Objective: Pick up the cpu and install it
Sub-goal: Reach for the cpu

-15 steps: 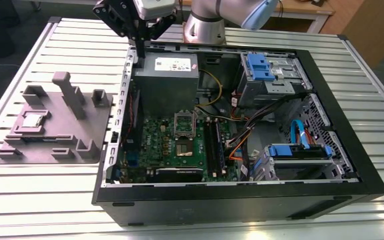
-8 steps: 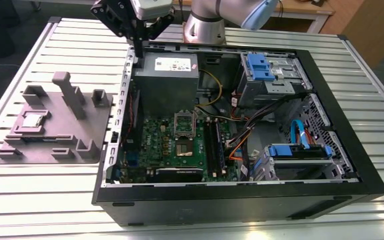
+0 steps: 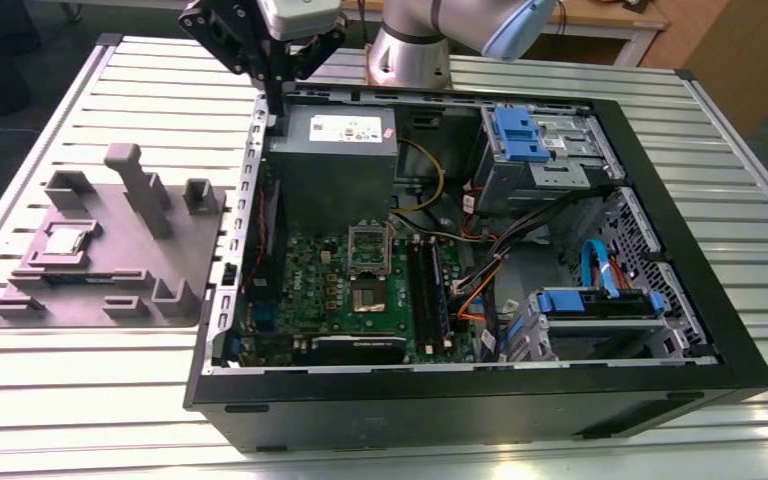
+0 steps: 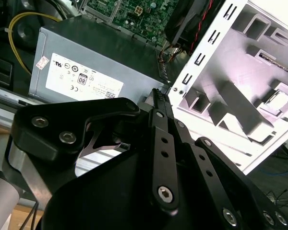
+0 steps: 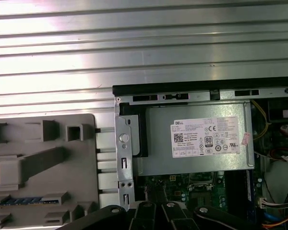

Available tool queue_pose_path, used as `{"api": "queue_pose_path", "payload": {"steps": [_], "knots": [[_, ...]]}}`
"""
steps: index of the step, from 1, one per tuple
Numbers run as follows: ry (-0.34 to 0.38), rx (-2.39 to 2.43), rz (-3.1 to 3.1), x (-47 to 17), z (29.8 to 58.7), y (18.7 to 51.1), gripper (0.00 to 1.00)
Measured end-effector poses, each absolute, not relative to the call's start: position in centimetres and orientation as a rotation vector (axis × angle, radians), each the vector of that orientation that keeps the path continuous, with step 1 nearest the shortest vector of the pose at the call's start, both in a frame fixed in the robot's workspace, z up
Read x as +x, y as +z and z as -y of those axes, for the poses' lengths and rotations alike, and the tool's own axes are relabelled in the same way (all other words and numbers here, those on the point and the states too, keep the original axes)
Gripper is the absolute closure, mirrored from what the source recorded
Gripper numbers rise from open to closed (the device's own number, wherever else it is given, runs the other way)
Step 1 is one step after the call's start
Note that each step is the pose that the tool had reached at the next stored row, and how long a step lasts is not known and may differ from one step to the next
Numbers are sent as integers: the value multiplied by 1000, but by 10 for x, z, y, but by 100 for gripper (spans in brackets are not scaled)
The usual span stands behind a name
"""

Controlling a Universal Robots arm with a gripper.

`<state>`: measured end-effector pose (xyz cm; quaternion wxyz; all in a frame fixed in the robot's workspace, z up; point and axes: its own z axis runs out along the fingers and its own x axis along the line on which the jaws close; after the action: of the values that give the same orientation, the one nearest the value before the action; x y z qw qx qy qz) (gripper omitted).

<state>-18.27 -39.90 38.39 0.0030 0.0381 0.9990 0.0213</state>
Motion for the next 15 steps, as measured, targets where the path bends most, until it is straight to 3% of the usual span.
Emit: {"api": "queue_pose_path", "payload": {"steps": [15], "knots": [[67, 119, -3133, -185, 399, 383, 90]]}}
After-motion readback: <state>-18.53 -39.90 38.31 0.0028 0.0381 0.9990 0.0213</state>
